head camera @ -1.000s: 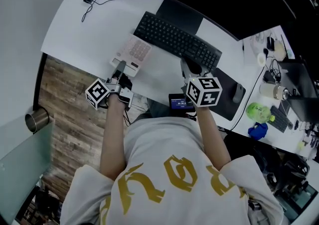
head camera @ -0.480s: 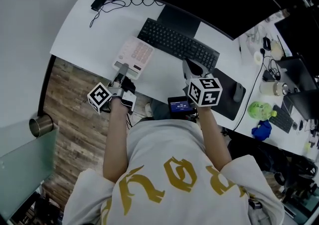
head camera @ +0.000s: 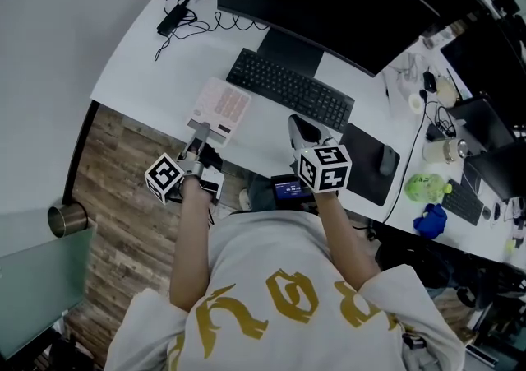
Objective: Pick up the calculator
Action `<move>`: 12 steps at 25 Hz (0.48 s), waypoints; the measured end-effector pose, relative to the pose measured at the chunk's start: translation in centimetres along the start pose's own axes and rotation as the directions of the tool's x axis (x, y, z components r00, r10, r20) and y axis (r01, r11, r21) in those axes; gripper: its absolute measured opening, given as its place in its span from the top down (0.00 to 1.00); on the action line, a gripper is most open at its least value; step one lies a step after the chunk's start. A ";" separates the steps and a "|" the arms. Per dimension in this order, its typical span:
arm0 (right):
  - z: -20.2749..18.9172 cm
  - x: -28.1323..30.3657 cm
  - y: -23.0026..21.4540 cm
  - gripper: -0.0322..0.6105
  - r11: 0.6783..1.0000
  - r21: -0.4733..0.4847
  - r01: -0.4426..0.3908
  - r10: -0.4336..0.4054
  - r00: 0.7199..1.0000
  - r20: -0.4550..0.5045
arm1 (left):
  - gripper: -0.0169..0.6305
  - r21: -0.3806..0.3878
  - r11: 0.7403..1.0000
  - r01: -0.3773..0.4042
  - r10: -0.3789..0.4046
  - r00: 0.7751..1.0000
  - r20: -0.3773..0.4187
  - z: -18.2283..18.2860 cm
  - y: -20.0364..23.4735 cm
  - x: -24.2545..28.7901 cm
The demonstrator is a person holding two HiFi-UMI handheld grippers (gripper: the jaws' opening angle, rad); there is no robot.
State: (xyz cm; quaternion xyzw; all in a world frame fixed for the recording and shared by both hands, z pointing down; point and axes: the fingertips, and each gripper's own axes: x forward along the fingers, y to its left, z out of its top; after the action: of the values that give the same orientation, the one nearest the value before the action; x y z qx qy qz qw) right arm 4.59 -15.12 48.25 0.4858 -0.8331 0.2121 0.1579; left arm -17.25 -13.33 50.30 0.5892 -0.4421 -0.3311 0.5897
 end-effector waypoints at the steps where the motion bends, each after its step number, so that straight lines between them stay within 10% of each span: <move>1: -0.1 -0.1 0.2 0.91 1.000 -0.003 -0.002 0.002 1.000 -0.001 | 0.86 -0.001 1.000 0.007 -0.007 1.000 0.001 -0.1 -0.2 -0.2; 12: -0.4 -0.7 0.7 0.91 1.000 -0.008 -0.009 0.009 1.000 0.005 | 0.86 -0.017 1.000 0.025 -0.025 1.000 0.009 -0.6 -0.9 -0.7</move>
State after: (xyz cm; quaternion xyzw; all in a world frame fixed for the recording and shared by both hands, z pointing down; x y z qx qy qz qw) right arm 4.38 -14.13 48.09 0.4819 -0.8365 0.2083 0.1570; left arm -16.88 -12.57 49.35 0.5883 -0.4343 -0.3446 0.5887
